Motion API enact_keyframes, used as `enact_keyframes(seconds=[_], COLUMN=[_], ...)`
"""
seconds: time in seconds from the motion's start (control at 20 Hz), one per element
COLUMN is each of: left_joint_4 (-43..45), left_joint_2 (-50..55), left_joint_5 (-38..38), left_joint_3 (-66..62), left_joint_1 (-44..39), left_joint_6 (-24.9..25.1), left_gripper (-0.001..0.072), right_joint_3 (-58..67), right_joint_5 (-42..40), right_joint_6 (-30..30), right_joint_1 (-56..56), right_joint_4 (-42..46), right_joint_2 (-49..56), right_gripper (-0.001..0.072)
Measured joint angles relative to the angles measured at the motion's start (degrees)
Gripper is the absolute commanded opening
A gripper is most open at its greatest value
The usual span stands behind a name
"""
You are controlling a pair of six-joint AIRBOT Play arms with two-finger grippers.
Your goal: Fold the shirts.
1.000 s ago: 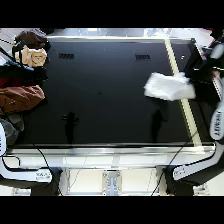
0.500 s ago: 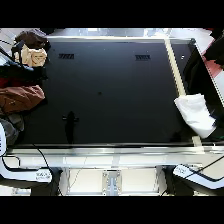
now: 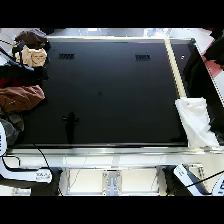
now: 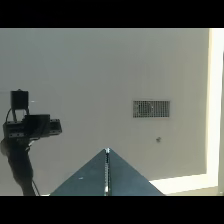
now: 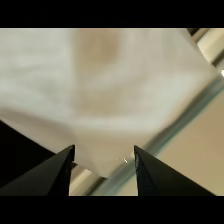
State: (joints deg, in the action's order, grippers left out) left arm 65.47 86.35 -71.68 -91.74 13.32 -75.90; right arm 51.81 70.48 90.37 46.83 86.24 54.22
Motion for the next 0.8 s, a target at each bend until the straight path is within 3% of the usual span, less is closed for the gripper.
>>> enact_keyframes(seconds=[0.15,0.3,0.5,0.8], left_joint_4=[0.0,-0.04,-0.98,-1.6], left_joint_2=[0.0,0.0,0.0,0.0], left_joint_5=[-0.09,-1.38,-2.54,-3.04], left_joint_3=[0.0,0.0,0.0,0.0], left_joint_1=[-0.02,-0.07,-0.07,-0.07], left_joint_6=[0.0,-1.66,-7.45,-10.58], left_gripper=[0.0012,0.0012,0.0012,0.0012], right_joint_3=[3.19,4.37,4.96,5.09], right_joint_5=[-5.73,-9.25,-11.98,-12.22], right_joint_6=[-7.04,-16.0,-21.42,-23.39], right_joint_1=[-5.01,-14.71,-27.52,-36.35], right_joint_4=[-17.27,-28.52,-32.68,-34.25], right_joint_2=[-4.22,-5.16,-4.24,-3.45], right_gripper=[0.0403,0.0403,0.0402,0.0403])
